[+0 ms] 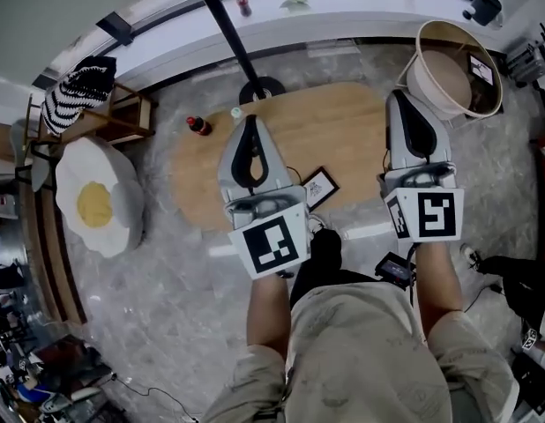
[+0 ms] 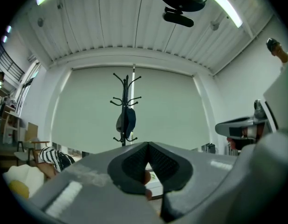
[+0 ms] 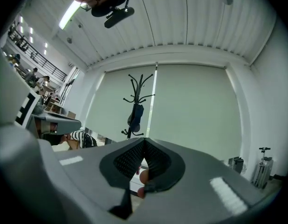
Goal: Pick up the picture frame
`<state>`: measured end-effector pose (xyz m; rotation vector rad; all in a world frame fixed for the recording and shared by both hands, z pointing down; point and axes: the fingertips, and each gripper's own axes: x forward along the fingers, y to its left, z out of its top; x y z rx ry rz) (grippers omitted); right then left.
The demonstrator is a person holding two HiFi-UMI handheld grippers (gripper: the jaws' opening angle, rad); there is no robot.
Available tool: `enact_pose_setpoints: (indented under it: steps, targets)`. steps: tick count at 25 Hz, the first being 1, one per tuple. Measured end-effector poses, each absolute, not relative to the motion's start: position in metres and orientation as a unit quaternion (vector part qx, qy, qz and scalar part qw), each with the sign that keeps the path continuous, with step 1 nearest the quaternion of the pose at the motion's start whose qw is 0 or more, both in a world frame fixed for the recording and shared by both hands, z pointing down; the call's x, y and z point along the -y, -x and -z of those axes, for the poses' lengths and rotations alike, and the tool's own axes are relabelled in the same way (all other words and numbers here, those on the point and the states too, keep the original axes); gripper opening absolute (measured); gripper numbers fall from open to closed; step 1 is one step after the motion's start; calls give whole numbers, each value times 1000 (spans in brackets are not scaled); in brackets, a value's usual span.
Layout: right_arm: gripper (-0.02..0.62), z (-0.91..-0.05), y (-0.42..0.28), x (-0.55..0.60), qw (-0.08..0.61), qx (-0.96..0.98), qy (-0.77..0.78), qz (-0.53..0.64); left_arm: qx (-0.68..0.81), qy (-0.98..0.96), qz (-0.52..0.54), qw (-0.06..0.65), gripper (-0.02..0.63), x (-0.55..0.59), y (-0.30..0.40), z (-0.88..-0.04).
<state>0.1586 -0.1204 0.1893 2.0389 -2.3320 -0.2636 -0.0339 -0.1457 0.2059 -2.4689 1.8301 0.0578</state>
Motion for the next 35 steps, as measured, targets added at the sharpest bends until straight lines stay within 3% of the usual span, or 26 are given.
enact_pose_setpoints:
  steps: [17, 35]
  targets:
    - [2, -290, -137, 206, 65, 796, -602, 7, -649, 758, 48, -42, 5, 197, 55, -313]
    - [3, -522, -96, 212, 169, 833, -506, -149, -667, 709, 146, -173, 5, 171, 65, -520]
